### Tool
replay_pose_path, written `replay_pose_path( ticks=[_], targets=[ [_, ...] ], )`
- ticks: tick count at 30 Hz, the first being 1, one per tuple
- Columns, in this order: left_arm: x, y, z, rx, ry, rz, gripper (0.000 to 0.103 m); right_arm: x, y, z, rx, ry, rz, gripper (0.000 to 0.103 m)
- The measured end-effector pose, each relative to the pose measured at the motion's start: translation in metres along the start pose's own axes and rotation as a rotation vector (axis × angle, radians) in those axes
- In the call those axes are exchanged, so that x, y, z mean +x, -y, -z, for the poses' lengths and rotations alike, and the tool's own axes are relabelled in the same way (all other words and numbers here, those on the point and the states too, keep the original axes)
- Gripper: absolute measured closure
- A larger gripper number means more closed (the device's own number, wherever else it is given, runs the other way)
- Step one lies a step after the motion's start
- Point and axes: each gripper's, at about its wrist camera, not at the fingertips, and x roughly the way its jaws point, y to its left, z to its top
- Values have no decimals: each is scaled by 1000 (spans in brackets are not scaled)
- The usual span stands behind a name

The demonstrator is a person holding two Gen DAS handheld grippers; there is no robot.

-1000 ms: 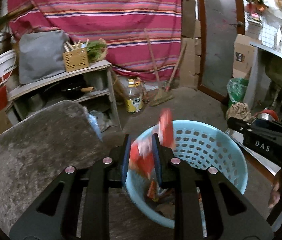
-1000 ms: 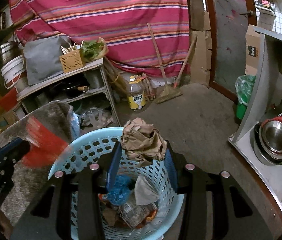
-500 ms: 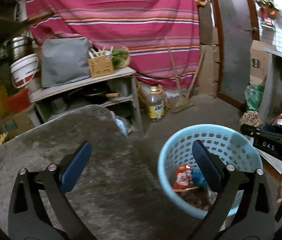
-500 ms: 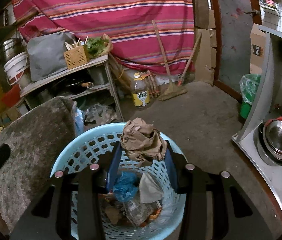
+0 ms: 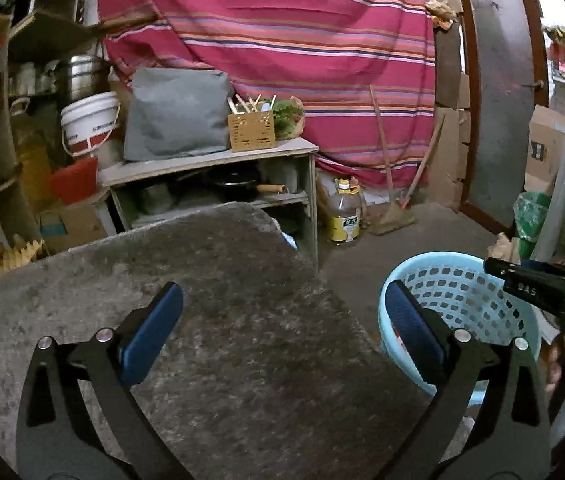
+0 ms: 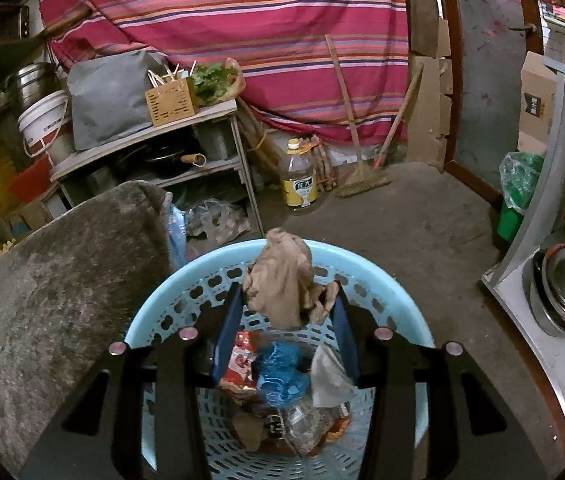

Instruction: Collect trash

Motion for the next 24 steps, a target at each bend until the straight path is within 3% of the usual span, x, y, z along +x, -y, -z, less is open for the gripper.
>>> replay_pose_path(
  ticks=[1,3,5,7,14,24],
  targets=[
    [-2,-4,1,-8,0,-4,5,0,-1,0,1,4,-3,36],
    [-7,-11,3,-17,4,-22,5,0,-4,1,5,29,12,17],
    [-10,-21,5,-22,8,-43,5,0,-8,1,-5,29,22,15],
    [-13,-28,7,-29,11,-60,5,-2,-13,2,-22,41,41,6],
    [-32,-68,20,-102,19,-102,5,-13,-38,13,-103,52,68,4],
    [-71,-118,57,-122,30,-144,5,-85,-100,59,-152,151,-45,4]
  ],
)
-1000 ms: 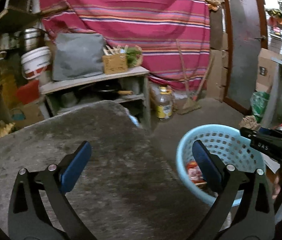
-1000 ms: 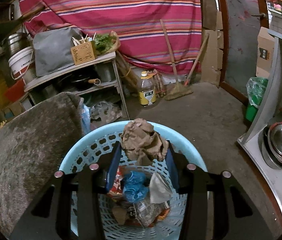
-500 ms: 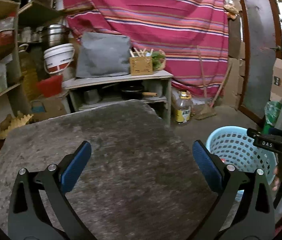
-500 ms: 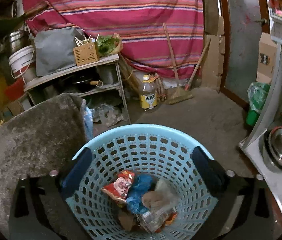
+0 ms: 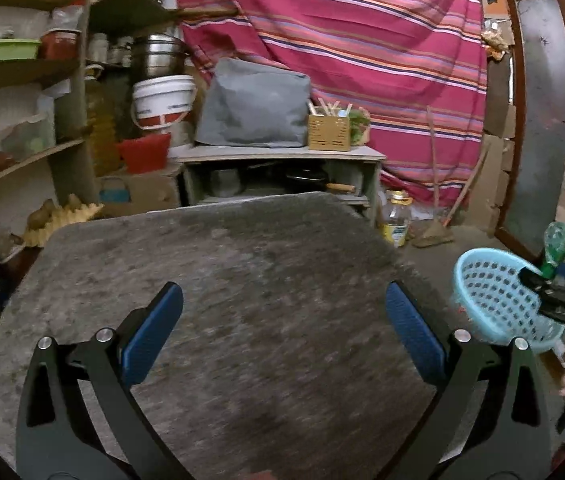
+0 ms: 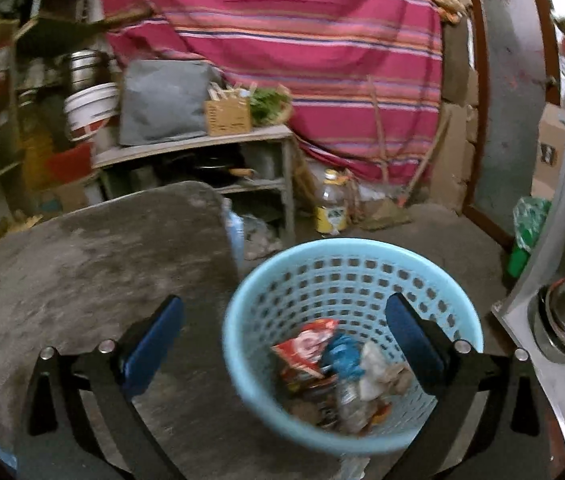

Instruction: Collect trash

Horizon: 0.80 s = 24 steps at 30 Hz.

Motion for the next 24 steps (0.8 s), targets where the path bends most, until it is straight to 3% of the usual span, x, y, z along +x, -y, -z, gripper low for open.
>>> replay_pose_path(
  ticks=[4,11,24],
  targets=[
    [-15,-18,18,0,-14,-12,5,-25,-25,9,-4,35,-34,4],
    [-48,-44,49,15,30,-100,5,-52,-70,30,-46,63,-116,4],
    [-71,-77,70,-24,68,-193,5,-76,-129,43,-118,135,-186,4]
  ],
)
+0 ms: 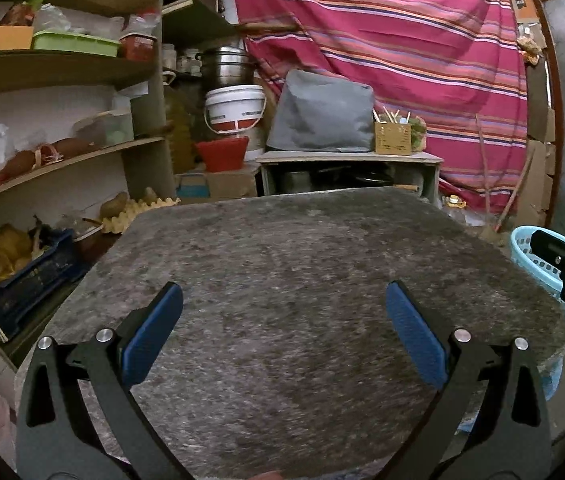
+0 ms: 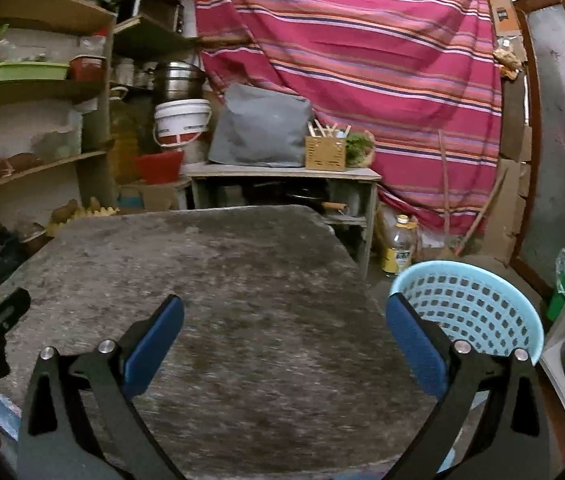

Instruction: Collect trash

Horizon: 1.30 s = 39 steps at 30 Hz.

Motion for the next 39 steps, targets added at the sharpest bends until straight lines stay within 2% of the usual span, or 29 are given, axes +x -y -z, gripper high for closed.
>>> replay_pose_path(
  ticks=[9,15,32,39],
  targets=[
    [1,-8,1,-5,32,-14,5,2,-20,7,-28,12,-28,4],
    [4,-12,3,-22,16,-9,5,2,-24,12,-25,7,-34,4],
    [7,-4,3,-14,10,40,5,-1,-19,12,-15,22,-31,4],
    [7,-4,3,-13,16,32,5,-1,-20,12,-14,22,-27,4]
  ],
)
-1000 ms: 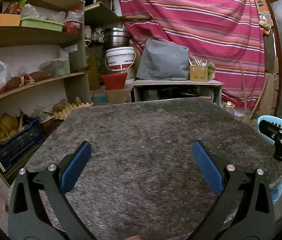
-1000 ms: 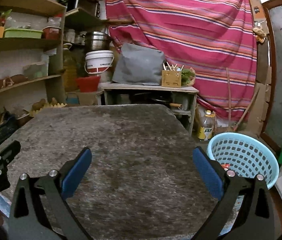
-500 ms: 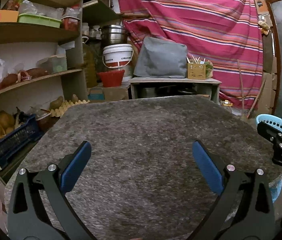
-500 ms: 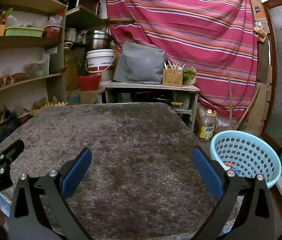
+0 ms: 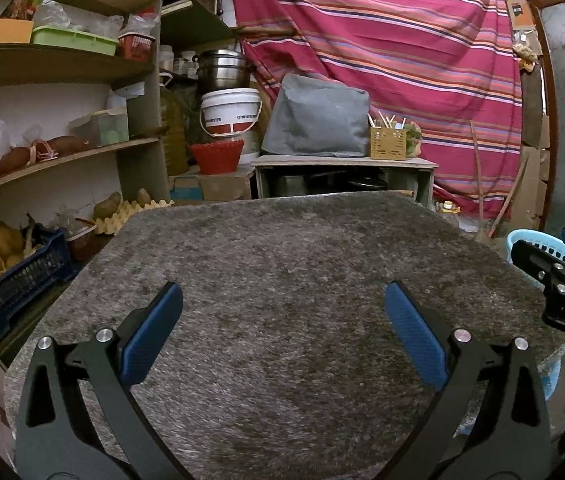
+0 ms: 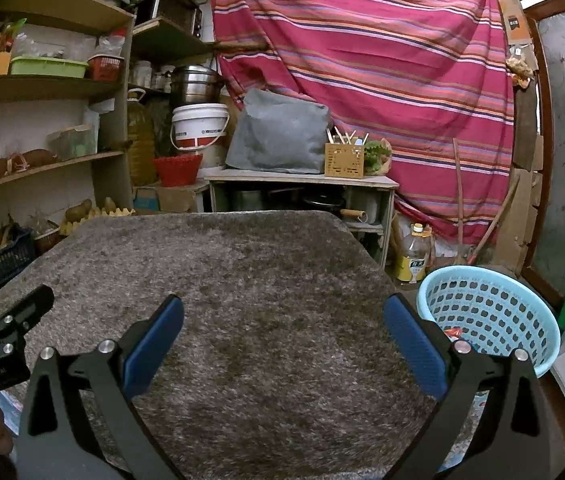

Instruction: Collect trash

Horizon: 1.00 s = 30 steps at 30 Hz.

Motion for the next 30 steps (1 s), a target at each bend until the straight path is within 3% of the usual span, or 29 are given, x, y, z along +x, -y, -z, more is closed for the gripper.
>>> replay_pose_path(
  ticks=[30],
  targets=[
    [-3,1,-2,12,20,-23,5,0,4,-4,-8,2,5,4]
  ],
)
